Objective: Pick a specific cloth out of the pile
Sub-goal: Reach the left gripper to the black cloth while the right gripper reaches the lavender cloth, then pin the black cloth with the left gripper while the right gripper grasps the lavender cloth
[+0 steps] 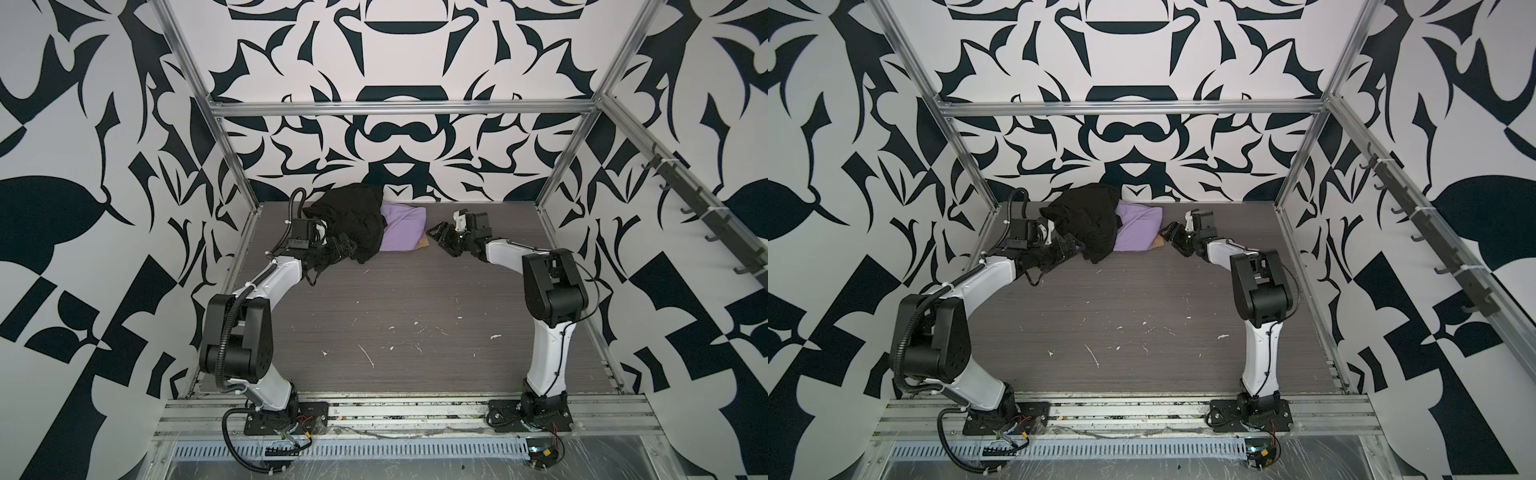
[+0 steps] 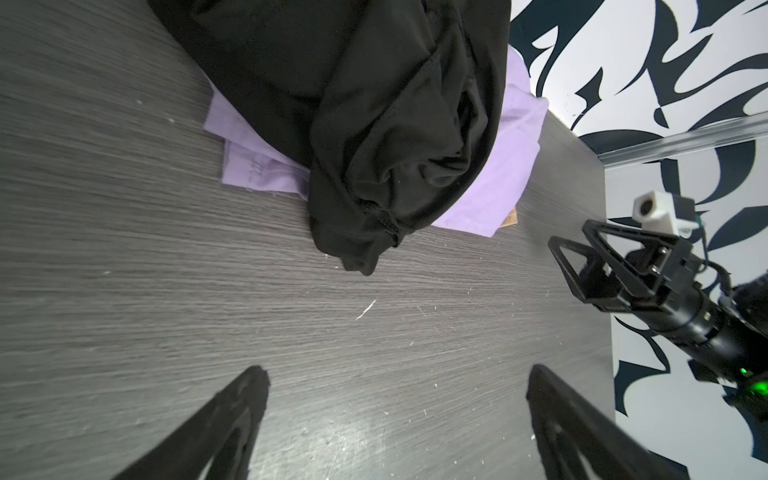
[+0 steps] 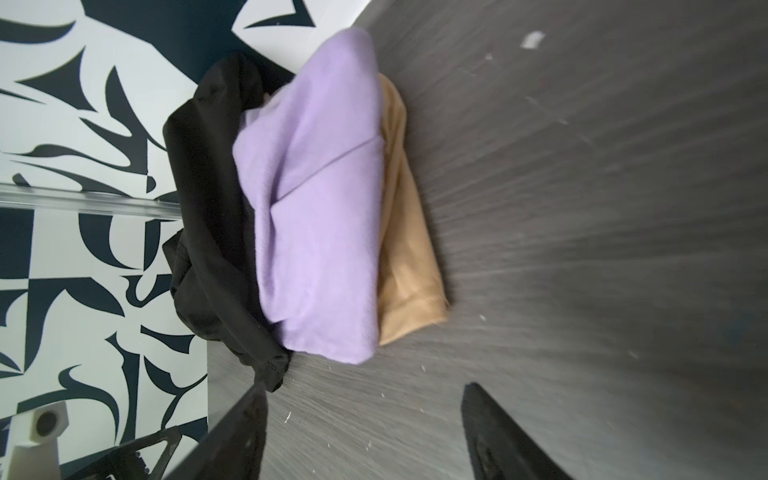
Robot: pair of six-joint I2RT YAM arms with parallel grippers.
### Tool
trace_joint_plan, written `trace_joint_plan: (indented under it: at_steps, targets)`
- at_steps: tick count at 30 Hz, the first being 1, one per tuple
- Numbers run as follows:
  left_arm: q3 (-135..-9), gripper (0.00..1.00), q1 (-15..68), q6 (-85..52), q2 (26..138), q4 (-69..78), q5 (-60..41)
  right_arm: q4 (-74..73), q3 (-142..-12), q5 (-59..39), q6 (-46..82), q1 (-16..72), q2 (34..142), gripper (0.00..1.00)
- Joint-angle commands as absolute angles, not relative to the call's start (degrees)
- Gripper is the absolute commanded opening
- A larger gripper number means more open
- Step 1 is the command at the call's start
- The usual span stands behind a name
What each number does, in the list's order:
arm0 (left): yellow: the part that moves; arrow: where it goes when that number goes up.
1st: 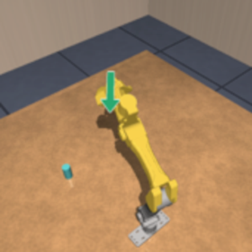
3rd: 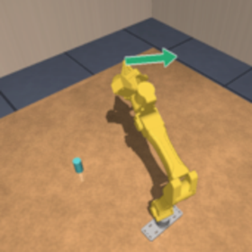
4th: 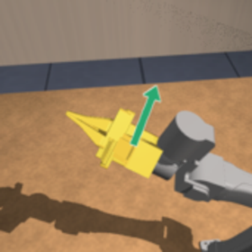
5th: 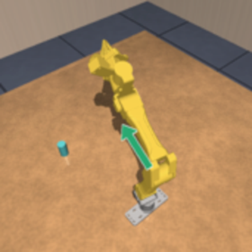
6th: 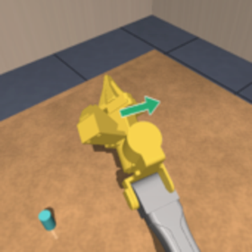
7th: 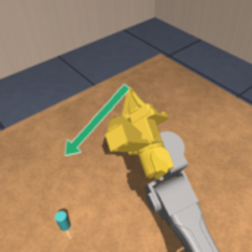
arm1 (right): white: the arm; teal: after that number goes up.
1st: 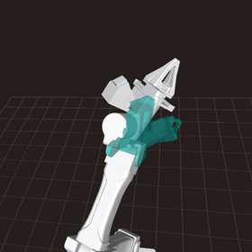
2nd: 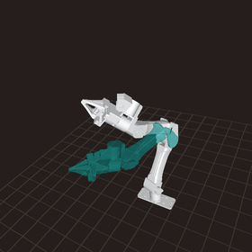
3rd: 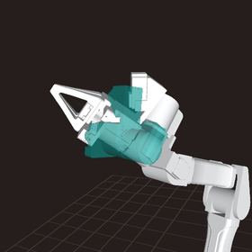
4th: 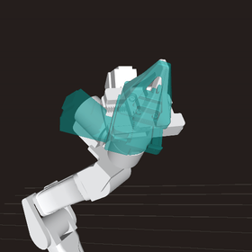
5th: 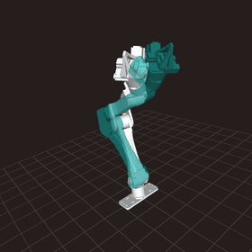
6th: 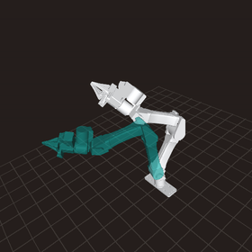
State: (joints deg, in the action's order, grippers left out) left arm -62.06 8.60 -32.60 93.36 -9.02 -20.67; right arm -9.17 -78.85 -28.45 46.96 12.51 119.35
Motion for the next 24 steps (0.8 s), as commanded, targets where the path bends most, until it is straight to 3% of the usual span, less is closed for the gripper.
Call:
trace_joint_plan:
  at_steps: [1, 11, 24]
  targets:
    - [-63.80, 1.00, 8.62, -33.60, 94.50, -8.92, -23.11, -9.35, -83.25, -27.48, 47.36, 13.62, 119.93, 0.69]
    - [-64.18, 1.00, 8.65, -34.60, 95.92, -7.94, -24.58, -8.06, -92.13, -25.31, 48.21, 15.47, 126.12, 0.58]
    - [-64.42, 1.00, 8.62, -35.86, 96.68, -7.82, -25.46, -7.79, -96.19, -23.64, 49.53, 15.69, 130.75, 0.55]
